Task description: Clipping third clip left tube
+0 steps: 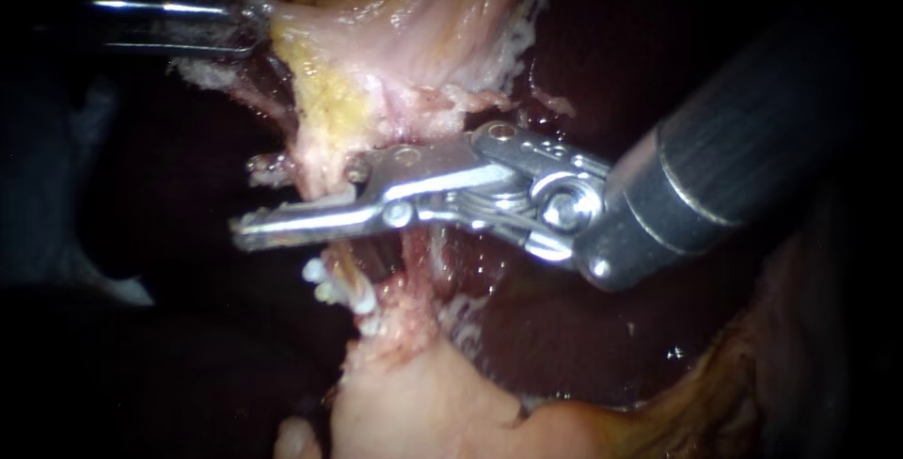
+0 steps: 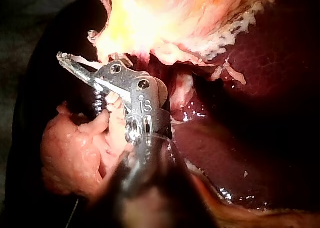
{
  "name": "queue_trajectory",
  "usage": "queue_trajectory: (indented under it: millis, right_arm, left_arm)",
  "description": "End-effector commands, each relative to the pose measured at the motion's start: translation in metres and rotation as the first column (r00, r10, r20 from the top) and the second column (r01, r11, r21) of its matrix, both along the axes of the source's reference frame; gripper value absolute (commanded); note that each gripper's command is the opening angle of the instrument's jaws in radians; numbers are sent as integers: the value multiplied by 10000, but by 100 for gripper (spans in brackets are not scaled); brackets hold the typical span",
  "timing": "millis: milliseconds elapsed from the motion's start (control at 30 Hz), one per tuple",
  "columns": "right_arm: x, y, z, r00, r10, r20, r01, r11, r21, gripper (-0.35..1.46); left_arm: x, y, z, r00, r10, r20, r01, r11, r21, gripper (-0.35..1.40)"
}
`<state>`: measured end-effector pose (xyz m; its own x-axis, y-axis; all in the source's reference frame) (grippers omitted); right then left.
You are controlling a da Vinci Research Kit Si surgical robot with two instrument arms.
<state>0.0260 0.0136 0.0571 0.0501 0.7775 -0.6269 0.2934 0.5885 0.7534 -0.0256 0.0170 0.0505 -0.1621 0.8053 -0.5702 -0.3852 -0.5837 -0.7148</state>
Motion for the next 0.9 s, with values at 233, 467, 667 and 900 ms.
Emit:
queue_trajectory:
  millis: [233,467,667,900]
  right_arm:
    - [6,4,5,9970,-642,-437,645,9979,56,39]
    - [9,4,8,9950,-819,-569,822,9966,16,31]
    - [1,3,15,9951,-884,-451,905,9949,447,-13]
    - [-4,-4,22,9970,-723,-266,739,9952,634,-35]
  left_arm:
    - [0,0,1,10000,-5,-8,5,10000,-3,-35]
    - [0,0,1,10000,-4,-8,4,10000,-3,-35]
    - [0,0,1,10000,-4,-8,4,10000,-3,-35]
    - [0,0,1,10000,-4,-8,4,10000,-3,-35]
